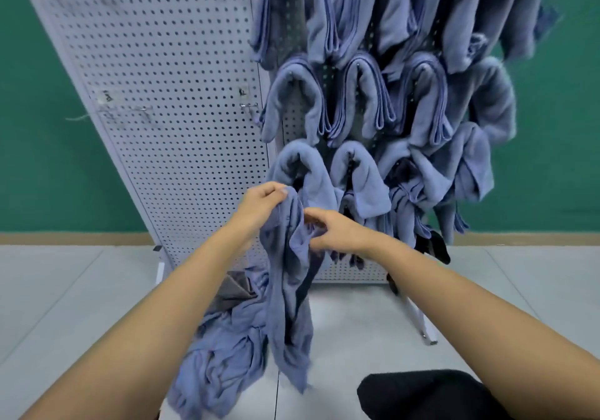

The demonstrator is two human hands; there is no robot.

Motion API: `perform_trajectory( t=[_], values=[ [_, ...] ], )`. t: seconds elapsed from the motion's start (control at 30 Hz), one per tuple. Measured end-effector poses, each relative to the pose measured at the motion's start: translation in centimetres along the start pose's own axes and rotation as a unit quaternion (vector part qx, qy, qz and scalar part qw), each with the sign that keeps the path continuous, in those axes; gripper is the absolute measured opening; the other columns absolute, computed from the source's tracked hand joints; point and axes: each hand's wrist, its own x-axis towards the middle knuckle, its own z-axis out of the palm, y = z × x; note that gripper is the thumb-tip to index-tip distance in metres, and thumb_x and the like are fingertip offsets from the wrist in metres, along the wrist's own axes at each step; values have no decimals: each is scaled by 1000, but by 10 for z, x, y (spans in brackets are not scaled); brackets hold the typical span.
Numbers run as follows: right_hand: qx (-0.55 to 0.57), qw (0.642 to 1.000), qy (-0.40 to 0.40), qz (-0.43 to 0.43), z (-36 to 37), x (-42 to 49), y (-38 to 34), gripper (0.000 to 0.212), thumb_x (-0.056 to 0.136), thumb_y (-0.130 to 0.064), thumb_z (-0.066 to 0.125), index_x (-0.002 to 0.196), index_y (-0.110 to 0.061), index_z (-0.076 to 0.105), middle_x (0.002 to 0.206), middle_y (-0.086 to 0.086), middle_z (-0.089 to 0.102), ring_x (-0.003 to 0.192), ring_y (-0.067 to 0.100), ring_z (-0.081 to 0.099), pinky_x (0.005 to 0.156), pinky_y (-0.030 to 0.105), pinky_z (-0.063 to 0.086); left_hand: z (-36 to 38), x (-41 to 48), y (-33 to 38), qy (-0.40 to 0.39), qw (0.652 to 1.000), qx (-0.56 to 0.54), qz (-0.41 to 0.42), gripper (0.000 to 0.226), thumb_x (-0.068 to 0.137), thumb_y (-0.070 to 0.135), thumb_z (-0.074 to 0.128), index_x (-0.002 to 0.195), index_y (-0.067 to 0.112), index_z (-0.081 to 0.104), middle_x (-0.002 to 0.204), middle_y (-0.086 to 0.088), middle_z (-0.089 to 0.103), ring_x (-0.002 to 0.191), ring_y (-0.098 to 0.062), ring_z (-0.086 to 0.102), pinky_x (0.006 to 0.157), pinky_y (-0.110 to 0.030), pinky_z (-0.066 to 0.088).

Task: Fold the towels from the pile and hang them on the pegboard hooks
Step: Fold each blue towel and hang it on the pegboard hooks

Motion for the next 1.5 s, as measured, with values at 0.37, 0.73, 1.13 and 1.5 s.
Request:
perform_trajectory(
  t=[0.37,0.73,1.13,1.5],
  values=[
    [131,969,207,-19,19,-41,-27,41,80,-36,71,73,-4,46,65,18,43,64,18,45,61,29,37,3,-55,36,-113,979,-169,0,16,94,28,55,108,20,54,84,12,65,74,-2,61,72,-23,46],
    [451,875,168,-52,12,-31,-51,25,95,-25,58,109,-5,62,91,8,66,84,18,63,77,24,51,34,-78,-18,-26,989,-116,-85,23,91,18,62,112,10,58,106,-7,68,93,-17,63,83,-33,53],
    [156,980,91,82,35,-50,-10,25,86,-27,70,91,-2,65,83,5,56,77,14,50,65,19,43,-2,-73,-6,42,954,-235,-182,41,103,35,36,116,2,54,105,-10,64,95,-26,61,79,-37,51],
    [189,958,212,37,57,-41,-10,40,90,-20,65,99,17,56,78,9,51,73,17,47,67,32,42,-12,-88,-16,29,990,-40,-133,22,85,24,71,86,4,63,70,-7,63,53,-9,61,57,-24,58]
  ],
)
